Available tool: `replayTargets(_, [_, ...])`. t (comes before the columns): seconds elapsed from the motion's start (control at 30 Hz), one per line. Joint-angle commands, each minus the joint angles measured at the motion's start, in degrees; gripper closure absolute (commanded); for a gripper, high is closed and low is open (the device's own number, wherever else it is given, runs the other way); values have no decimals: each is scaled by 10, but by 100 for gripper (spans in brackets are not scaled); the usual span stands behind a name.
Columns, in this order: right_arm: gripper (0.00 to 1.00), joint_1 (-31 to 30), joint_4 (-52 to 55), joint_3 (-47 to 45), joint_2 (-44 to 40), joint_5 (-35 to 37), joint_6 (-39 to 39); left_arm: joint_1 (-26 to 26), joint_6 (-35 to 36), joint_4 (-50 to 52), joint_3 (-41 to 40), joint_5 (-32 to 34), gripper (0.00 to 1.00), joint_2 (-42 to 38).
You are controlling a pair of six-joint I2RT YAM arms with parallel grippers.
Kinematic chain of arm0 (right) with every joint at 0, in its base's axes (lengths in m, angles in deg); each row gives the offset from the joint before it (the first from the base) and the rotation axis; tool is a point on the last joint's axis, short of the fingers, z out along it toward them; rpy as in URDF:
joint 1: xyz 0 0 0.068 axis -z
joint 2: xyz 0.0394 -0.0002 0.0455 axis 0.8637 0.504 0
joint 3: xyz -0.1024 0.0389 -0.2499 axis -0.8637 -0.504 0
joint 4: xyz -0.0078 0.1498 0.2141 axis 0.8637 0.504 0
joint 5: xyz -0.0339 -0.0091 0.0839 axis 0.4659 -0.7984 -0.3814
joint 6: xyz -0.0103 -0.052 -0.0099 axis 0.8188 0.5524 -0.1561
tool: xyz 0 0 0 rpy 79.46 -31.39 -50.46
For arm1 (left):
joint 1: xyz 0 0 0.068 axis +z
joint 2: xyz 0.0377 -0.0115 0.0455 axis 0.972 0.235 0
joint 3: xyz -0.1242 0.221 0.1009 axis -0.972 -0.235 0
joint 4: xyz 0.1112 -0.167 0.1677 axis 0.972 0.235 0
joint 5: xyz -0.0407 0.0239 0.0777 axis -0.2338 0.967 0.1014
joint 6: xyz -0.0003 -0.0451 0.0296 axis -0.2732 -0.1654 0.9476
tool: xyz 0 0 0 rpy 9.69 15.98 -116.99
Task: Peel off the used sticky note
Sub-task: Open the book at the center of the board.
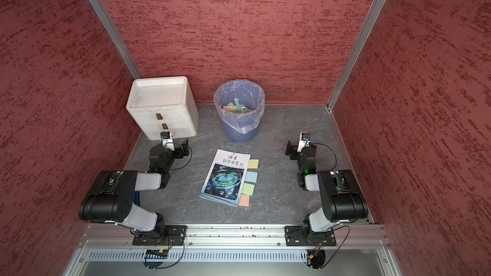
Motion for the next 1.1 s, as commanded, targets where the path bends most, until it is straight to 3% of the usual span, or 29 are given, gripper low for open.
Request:
replayTargets(0.0, [2, 4, -19, 10, 5, 14, 5, 4, 8, -13, 9, -8, 0, 5])
replayTargets(0.73, [1, 4, -10, 15, 2, 16, 6, 6, 8, -10, 10, -16, 0, 5])
replayTargets(0.8, [2, 0, 41, 30, -35, 37, 4, 9, 7, -6, 12, -26, 0, 5])
replayTargets(0.9, [1, -5, 210, 84, -129, 100, -28, 33, -8, 7, 12, -64, 0, -14])
replayTargets(1.0, [1, -4, 340, 118, -208, 99, -55, 57, -29, 140, 61, -90, 0, -63])
replayTargets(1.07, [1, -3, 414, 141, -255, 102, -130, 75, -15, 269, 113, -116, 0, -85])
